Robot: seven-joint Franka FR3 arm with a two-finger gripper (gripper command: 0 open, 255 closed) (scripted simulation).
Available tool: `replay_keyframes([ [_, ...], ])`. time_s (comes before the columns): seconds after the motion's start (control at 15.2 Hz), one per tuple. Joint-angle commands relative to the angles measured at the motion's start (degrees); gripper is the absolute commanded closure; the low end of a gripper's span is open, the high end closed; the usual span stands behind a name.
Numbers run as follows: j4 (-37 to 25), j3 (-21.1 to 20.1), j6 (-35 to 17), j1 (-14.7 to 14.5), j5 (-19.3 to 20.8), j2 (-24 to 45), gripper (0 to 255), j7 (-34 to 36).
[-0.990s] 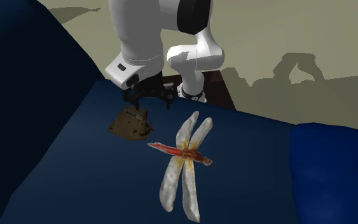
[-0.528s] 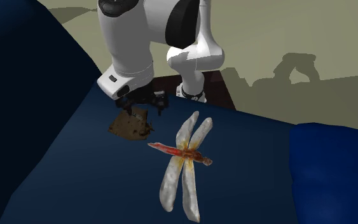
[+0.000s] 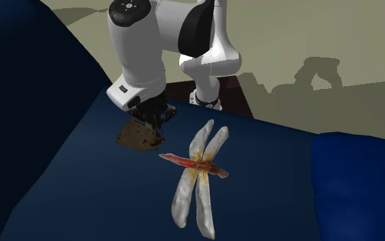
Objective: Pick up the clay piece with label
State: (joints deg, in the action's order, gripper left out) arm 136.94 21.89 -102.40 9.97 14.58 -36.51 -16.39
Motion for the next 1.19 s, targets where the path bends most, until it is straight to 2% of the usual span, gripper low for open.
replay_keyframes([
  [0.0, 0.0, 0.0, 0.0, 0.0, 0.0, 0.0, 255, 0.0],
  [0.26, 0.0, -0.1, 0.0, 0.0, 0.0, 0.0, 255, 0.1],
  [1.12, -10.5, -1.6, 9.6, -0.7, -1.5, 0.9, 255, -0.6],
])
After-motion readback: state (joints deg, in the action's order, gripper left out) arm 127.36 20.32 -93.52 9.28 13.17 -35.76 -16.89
